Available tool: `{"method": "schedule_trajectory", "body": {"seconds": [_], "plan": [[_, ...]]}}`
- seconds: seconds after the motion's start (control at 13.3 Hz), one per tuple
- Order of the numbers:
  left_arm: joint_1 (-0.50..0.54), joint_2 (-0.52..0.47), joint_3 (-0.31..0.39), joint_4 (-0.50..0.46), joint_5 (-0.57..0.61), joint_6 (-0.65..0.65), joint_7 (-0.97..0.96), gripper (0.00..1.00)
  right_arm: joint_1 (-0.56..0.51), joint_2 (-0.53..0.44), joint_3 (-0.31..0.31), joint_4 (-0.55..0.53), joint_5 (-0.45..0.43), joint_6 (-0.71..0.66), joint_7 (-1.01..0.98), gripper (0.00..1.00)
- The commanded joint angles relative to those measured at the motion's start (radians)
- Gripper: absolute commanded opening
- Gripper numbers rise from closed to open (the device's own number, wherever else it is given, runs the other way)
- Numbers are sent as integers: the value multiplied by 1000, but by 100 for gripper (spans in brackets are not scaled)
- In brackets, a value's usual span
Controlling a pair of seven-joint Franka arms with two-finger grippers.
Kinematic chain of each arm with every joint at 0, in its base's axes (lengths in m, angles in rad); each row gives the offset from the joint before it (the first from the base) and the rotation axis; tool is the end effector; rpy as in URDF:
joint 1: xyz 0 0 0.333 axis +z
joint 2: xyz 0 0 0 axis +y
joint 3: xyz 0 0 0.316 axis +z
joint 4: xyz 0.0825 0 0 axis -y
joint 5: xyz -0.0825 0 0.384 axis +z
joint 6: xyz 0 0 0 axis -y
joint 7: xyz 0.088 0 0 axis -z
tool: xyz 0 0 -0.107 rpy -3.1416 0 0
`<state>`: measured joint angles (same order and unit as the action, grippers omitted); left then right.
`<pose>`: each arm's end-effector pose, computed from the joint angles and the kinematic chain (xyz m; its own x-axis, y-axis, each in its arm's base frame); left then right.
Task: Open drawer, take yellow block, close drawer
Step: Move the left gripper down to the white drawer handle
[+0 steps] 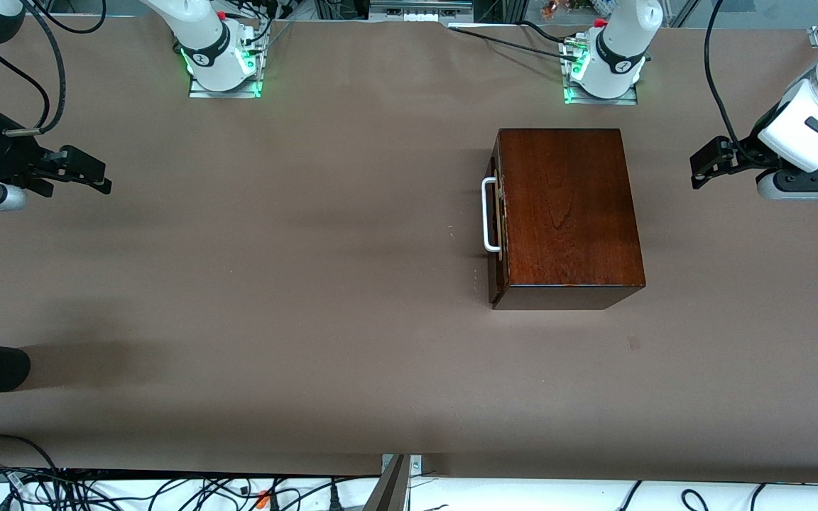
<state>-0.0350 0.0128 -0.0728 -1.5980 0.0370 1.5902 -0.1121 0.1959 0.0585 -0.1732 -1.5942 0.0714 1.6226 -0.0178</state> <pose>0.5565 -0.0560 0.6063 0.9999 0.0035 -0.0164 0.0029 -0.9993 -0.0381 0.5745 0.0231 0.5855 0.9989 0.0368 -0.0282 0.0350 -0.9975 -0.0616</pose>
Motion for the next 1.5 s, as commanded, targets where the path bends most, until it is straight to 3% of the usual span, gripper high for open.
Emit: {"method": "schedule_trajectory", "body": {"seconds": [0.0,0.45,0.68,1.13,1.43], "plan": [[12,3,-7,13,-23,-15,19,100,-9,6,5,17,-5,-13,10,100],[-20,30,-21,13,-46,-15,9,100,-9,6,5,17,-5,-13,10,100],[-142,122,-21,62,-91,-15,-4,100,-9,6,5,17,-5,-13,10,100],[-494,306,-19,164,-95,-6,-482,100,-18,6,5,17,-5,-13,10,100],[-586,444,-16,168,-82,48,-544,100,-20,6,5,17,-5,-13,10,100]]}}
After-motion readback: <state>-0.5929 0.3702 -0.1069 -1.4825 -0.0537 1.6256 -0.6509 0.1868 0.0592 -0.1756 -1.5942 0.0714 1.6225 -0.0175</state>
